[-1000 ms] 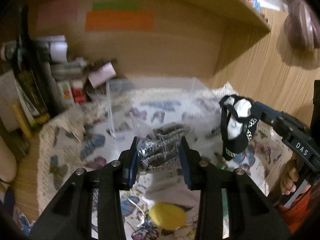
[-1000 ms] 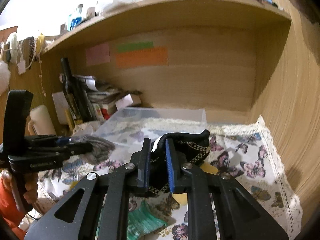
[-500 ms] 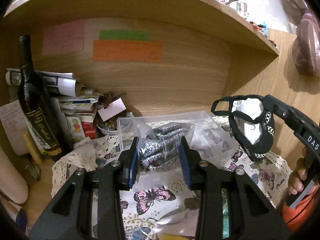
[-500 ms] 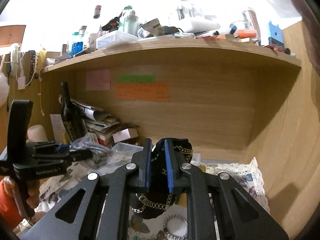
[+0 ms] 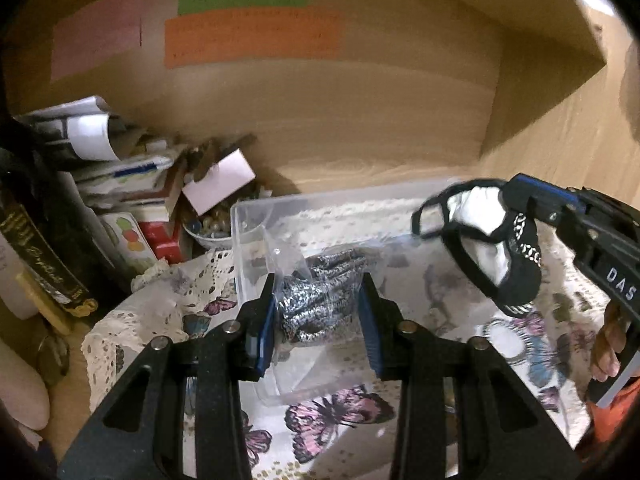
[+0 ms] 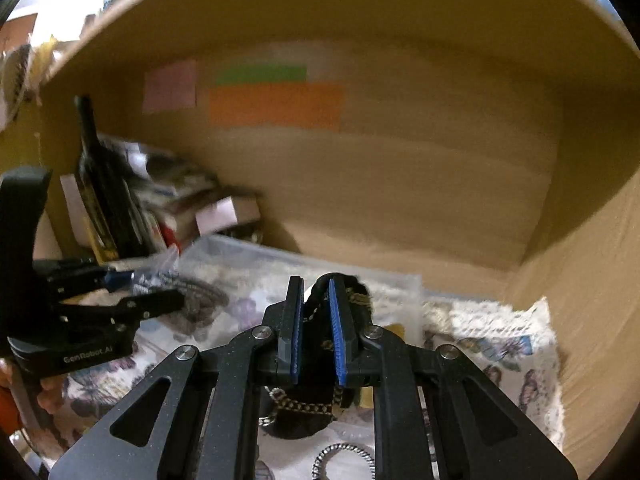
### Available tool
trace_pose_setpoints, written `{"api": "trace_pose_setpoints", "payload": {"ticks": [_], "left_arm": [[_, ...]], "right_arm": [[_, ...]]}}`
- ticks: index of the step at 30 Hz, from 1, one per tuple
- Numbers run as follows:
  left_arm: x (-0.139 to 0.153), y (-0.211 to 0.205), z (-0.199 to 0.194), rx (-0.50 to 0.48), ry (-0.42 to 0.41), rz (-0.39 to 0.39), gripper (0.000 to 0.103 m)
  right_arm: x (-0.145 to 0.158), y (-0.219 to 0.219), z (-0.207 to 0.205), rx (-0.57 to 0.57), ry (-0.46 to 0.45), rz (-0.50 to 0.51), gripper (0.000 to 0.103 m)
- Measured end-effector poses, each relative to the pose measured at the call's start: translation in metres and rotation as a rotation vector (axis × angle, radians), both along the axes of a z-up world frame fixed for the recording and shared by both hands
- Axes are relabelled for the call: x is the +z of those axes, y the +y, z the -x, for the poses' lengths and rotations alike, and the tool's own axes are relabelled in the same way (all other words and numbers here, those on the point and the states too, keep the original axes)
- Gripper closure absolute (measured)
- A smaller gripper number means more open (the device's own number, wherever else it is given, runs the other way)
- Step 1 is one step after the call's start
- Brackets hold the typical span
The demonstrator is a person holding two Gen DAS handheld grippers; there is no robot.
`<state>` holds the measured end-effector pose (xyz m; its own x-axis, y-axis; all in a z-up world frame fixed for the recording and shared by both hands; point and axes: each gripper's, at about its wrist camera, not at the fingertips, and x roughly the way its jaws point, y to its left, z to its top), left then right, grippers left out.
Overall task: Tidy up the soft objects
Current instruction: 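Drop the silver bag into the box with the left tool while the right tool drops the strap, then grasp the white cloth with the left tool while the right tool grasps the beaded bracelet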
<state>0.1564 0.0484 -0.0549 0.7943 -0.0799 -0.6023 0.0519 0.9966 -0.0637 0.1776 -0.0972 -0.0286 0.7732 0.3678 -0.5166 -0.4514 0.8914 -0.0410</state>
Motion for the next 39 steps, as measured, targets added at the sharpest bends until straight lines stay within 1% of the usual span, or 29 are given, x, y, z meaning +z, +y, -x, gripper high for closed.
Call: {"api": "trace_pose_setpoints", "payload": {"ticks": [4,8,10,12,15,16,17,18,20,21,22,23,24,25,26,28,31,36,39], "left_arm": [[-0.016,0.0,-0.013,0.007,0.048,-0.013,0.066],[-0.024,0.0,-0.019,0.005,0.074,-0.008,0.066],[-0.027,0.001,-0.02,-0.001,0.088,0.003,0.065],[-0.027,0.003,-0.022,-0.006,0.094,0.014,0.064],[-0.025,0.003,-0.02,-0.007,0.09,0.021,0.059],[-0.025,0.003,-0.02,-0.006,0.088,0.019,0.056],[-0.023,0.003,-0.018,-0.007,0.085,0.019,0.049],[-0.022,0.004,-0.018,-0.007,0.082,0.02,0.046],[-0.018,0.003,-0.016,-0.006,0.072,0.021,0.036],[-0.015,0.003,-0.014,-0.004,0.073,0.027,0.034],[-0.01,0.003,-0.01,-0.004,0.056,0.03,0.031],[-0.006,0.004,-0.007,-0.004,0.045,0.029,0.026],[0.0,0.004,-0.002,-0.002,0.028,0.024,0.021],[0.005,0.003,0.002,0.001,0.013,0.019,0.009],[0.009,0.004,0.006,0.004,0.001,0.012,0.002],[0.017,0.005,0.015,0.018,-0.021,0.007,0.001],[0.026,0.008,0.031,0.035,-0.049,0.003,0.0],[0.02,0.012,0.052,0.04,-0.018,-0.002,0.0],[0.007,0.011,0.063,0.043,0.021,-0.006,0.0]], "right_arm": [[-0.016,0.014,-0.013,0.019,0.057,0.028,0.091],[-0.032,0.031,-0.024,0.098,0.169,0.033,0.091],[-0.036,0.035,-0.023,0.124,0.201,0.035,0.091],[-0.037,0.035,-0.02,0.13,0.217,0.044,0.085],[-0.03,0.026,-0.012,0.123,0.201,0.023,0.06],[-0.025,0.021,-0.008,0.114,0.187,0.017,0.056],[-0.022,0.019,-0.007,0.105,0.173,0.016,0.052],[-0.018,0.018,-0.004,0.094,0.157,0.014,0.048],[-0.01,0.008,0.003,0.074,0.127,0.01,0.042],[-0.005,0.002,0.008,0.062,0.111,0.005,0.039],[-0.002,-0.001,0.009,0.053,0.101,0.004,0.038],[0.003,-0.009,0.015,0.037,0.083,0.0,0.035],[0.005,-0.013,0.017,0.026,0.074,-0.002,0.031],[0.009,-0.021,0.022,0.01,0.061,-0.006,0.029],[0.011,-0.026,0.025,-0.002,0.053,-0.011,0.025],[0.014,-0.037,0.033,-0.025,0.038,-0.019,0.021],[0.011,-0.051,0.044,-0.053,0.043,-0.017,0.021],[-0.007,-0.061,0.06,-0.078,0.078,0.005,0.021],[-0.024,-0.064,0.068,-0.084,0.116,0.008,0.021]]}}
